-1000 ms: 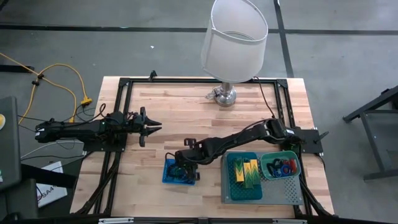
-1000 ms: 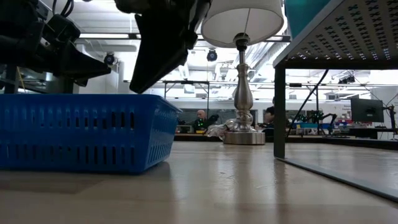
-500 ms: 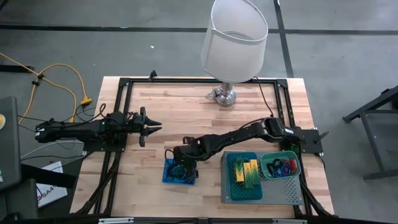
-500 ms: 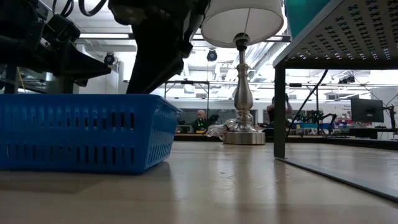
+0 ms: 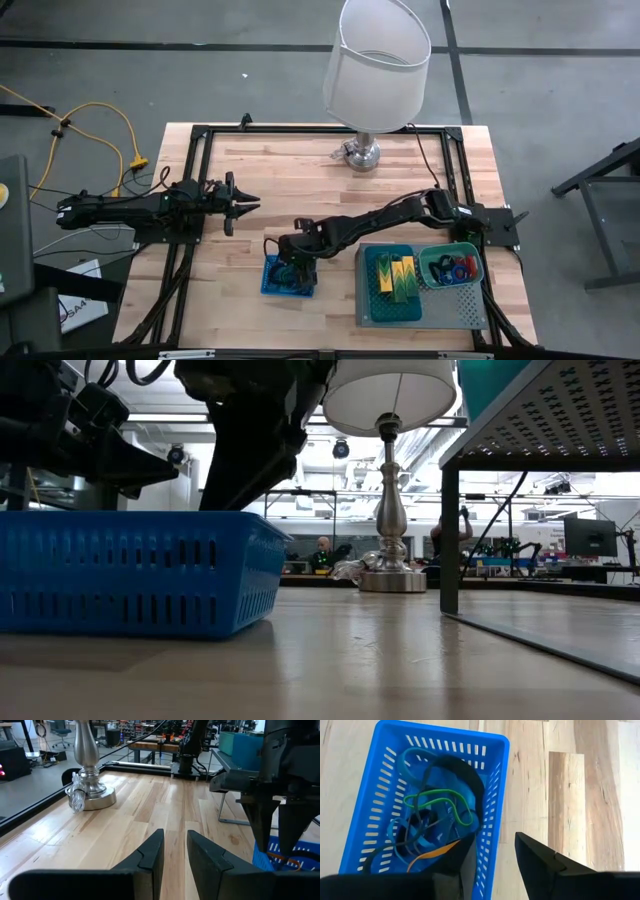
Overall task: Pick & Place Office Desk Supplies
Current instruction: Put the blue bin on the shelf
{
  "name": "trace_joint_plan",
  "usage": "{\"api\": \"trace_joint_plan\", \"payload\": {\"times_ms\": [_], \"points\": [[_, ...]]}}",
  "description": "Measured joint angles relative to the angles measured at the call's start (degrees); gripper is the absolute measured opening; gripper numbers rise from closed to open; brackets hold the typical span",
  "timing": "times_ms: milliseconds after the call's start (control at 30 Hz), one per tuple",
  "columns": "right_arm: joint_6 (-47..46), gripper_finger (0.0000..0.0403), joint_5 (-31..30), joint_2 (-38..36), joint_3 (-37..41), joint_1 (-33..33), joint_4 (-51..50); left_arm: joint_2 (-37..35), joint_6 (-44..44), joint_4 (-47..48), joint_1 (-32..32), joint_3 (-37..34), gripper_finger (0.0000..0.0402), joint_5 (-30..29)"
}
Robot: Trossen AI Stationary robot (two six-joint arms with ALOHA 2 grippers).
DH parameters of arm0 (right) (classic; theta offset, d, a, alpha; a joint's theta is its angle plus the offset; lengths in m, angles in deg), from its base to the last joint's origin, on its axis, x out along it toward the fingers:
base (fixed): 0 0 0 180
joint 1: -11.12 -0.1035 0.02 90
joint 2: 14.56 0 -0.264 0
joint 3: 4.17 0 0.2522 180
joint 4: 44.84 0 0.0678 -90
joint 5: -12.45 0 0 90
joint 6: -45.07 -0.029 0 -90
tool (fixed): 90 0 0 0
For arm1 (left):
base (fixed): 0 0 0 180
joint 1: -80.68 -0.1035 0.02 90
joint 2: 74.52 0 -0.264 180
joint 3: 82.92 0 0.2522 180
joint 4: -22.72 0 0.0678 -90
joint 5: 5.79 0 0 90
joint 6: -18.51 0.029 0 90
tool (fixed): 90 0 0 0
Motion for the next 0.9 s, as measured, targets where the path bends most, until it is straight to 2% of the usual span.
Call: {"api": "trace_joint_plan", "payload": {"times_ms": [533,900], "points": [[-0.8,0.0123,1.7,2.8,0.0,0.1,-0.1,0.0,0.0,0.0,0.0,0.0,0.0079,0.0],[-1.2,0.0044,1.7,2.8,0.0,0.5,-0.9,0.0,0.0,0.0,0.0,0.0,0.0079,0.0]]}}
